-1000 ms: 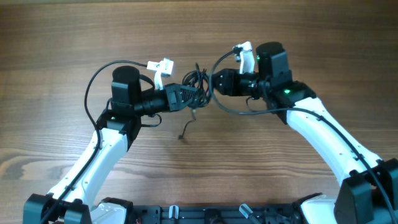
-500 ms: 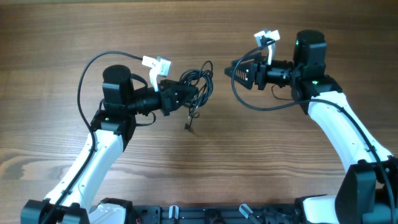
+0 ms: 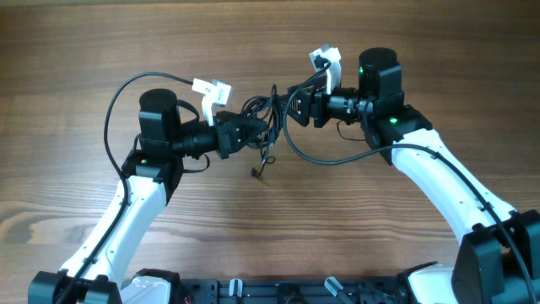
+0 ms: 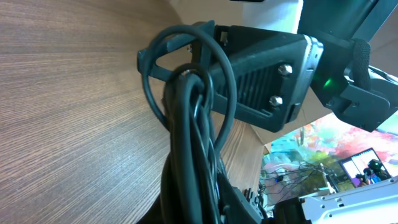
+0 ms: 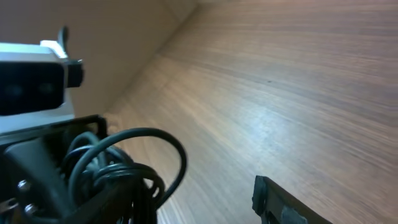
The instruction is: Untangle cables
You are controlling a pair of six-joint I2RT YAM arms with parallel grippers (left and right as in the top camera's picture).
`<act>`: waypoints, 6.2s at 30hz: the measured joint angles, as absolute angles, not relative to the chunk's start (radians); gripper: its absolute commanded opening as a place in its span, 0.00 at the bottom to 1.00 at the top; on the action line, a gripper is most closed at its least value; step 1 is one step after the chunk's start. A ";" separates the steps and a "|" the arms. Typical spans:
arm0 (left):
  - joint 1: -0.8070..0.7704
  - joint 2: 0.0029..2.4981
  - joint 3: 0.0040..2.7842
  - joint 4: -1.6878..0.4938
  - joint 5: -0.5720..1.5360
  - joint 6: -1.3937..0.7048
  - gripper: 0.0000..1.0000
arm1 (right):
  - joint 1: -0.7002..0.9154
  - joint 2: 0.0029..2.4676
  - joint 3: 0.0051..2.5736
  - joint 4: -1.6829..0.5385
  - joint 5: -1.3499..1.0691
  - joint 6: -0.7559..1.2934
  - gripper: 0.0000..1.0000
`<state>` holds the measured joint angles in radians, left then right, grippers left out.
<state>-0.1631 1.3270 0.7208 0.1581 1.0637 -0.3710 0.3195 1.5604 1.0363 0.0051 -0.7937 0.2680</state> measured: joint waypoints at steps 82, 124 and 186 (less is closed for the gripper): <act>-0.222 1.328 0.720 0.221 1.383 -0.522 0.04 | 0.047 1.457 1.036 -0.429 -0.353 0.282 1.00; -0.141 1.323 0.717 0.115 1.116 -0.294 0.47 | 0.336 1.470 1.034 -0.643 -0.996 -0.606 0.04; -0.191 1.316 0.719 -0.104 0.728 -0.277 0.04 | 0.488 1.472 1.029 -0.573 -0.646 -0.173 1.00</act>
